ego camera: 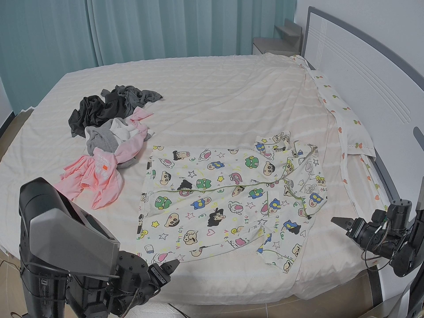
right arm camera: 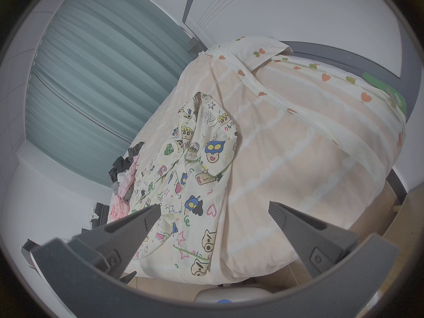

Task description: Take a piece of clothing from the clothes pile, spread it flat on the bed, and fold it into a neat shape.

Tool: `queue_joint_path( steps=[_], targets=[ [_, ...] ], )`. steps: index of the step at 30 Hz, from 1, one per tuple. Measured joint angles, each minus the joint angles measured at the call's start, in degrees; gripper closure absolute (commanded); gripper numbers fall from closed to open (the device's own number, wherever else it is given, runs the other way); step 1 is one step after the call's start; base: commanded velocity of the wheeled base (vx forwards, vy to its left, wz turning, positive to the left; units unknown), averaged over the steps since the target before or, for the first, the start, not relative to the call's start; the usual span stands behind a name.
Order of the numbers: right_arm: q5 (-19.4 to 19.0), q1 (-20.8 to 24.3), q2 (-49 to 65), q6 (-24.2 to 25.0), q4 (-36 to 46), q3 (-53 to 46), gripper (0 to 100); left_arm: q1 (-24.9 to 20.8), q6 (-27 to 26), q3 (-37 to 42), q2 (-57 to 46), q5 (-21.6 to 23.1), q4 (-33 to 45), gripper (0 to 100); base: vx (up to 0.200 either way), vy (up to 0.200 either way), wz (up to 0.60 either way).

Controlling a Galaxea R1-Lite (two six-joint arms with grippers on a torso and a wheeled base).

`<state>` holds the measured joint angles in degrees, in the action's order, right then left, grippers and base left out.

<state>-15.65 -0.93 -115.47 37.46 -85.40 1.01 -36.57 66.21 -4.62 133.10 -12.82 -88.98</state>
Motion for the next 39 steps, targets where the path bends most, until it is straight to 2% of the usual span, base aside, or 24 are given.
queue_joint_path(
  steps=[11, 19, 25, 26, 39],
  targets=[
    [-0.05, 0.13, -0.07, 0.00, 0.00, 0.00, 0, 4.57, -0.39, -2.21, 2.13, -0.69, -0.02, 0, 0.000, 0.000, 0.00],
    [0.00, 0.68, -0.11, 0.04, 0.02, 0.00, 0, 6.18, -2.79, -5.57, 4.61, -4.80, 0.00, 0, 0.000, 0.000, 0.00],
    [0.04, 1.28, -0.13, 0.17, 0.06, 0.00, 0, 7.44, -3.36, -7.61, 6.02, -5.60, 0.00, 0, 0.000, 0.000, 0.00],
    [0.02, 1.30, -0.13, 0.24, 0.06, 0.00, 0, 7.55, -3.47, -7.73, 6.12, -5.60, 0.00, 100, 0.000, 0.000, 0.00],
    [-0.07, 1.87, -2.11, 0.24, 0.73, 0.00, 0, 7.67, -3.91, -7.50, 6.81, -5.62, 0.00, 100, 0.000, 0.000, 0.00]
  ],
)
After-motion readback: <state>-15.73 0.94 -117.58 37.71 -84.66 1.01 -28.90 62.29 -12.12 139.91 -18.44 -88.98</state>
